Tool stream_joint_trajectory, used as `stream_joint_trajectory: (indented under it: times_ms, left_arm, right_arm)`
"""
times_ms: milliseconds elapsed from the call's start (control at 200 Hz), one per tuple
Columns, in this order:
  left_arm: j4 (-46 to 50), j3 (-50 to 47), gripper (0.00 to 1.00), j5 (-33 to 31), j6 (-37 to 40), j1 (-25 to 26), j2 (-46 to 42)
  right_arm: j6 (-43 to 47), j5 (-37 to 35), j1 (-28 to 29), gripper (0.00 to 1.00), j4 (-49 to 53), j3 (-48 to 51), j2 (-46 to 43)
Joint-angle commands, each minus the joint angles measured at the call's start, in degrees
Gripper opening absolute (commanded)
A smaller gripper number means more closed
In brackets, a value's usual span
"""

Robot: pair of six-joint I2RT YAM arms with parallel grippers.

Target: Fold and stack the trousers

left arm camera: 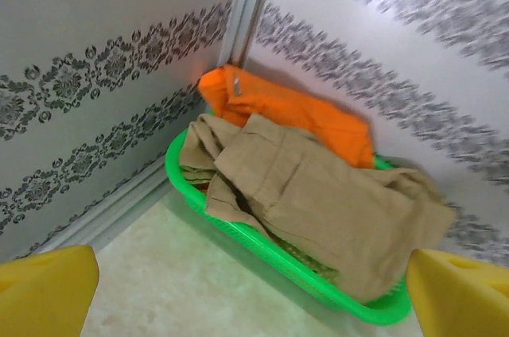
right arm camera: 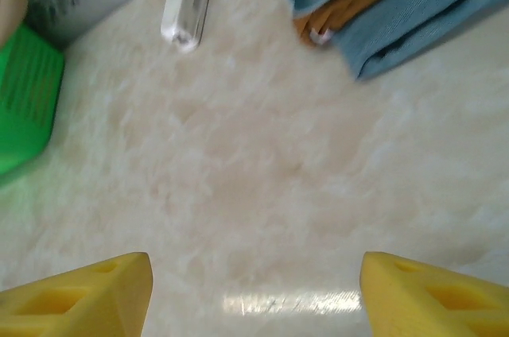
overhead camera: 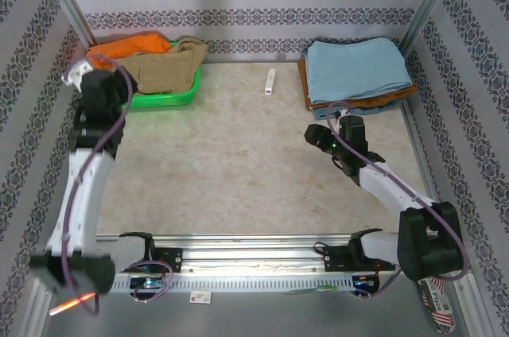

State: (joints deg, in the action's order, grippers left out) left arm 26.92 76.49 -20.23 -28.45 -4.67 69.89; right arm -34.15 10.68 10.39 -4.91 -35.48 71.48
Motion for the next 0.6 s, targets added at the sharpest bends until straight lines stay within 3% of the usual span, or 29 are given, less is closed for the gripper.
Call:
stream_joint_trajectory:
  times_ms: [0, 220, 420, 595]
  left_arm:
    - [15.2, 8.1, 0.99, 6.3, -4.1, -5.8, 11.6]
    - [19.2, 25.5, 0.99, 16.6, -0.9, -9.2, 32.9]
    - [17.5, 34.4, 0.98, 21.7, 1.6, -9.7, 43.8]
    - [16.5, 40.3, 0.83, 28.5, -3.6, -12.6, 51.0]
  right_arm:
    - [1.2, 1.0, 0.2, 0.74, -2.2, 0.1, 0.4]
    - [2.5, 2.5, 1.0, 0.78, -3.3, 0.0, 1.5]
    - [2.4, 3.0, 1.3, 0.79, -3.2, -0.9, 3.9]
    - [2.5, 3.3, 2.5, 0.78, -2.8, -1.4, 4.0]
